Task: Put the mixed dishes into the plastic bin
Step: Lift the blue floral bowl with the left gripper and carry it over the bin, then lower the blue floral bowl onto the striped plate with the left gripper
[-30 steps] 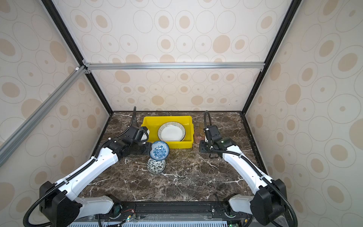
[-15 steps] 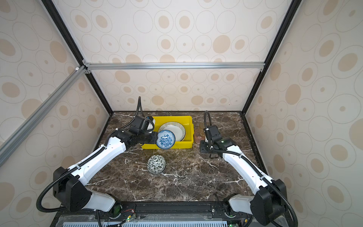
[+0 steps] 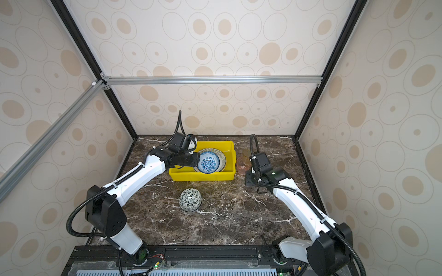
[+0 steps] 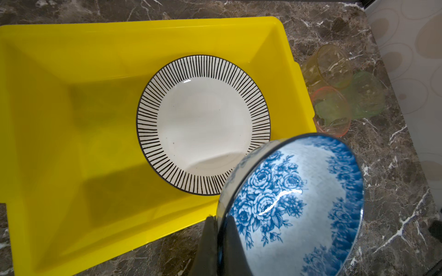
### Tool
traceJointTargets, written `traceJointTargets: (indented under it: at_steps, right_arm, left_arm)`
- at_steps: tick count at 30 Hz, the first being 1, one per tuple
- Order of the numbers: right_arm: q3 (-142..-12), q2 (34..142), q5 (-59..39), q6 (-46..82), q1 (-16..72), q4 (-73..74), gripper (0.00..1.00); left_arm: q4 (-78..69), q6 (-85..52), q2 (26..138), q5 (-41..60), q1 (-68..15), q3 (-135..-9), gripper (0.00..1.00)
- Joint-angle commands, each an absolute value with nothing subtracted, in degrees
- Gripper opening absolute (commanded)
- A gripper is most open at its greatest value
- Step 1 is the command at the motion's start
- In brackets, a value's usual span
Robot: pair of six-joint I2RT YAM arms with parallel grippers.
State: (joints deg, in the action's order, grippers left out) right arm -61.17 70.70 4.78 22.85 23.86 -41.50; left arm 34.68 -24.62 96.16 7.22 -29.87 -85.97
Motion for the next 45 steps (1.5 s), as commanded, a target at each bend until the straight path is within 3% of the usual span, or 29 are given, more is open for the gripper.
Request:
traceJointTargets:
  at_steps: [1, 45]
  right_arm:
    - [-62.8, 69.6, 5.7, 22.3, 24.1, -42.9, 0.48]
    - [-63.1, 69.3, 1.8, 25.5, 24.1, -42.2, 0.48]
  left_arm:
    - [31.9, -23.3, 96.5, 7.9, -29.3, -90.4, 0.0]
    - [25.6, -24.6, 111.9, 11.0, -24.5, -96.7, 0.0]
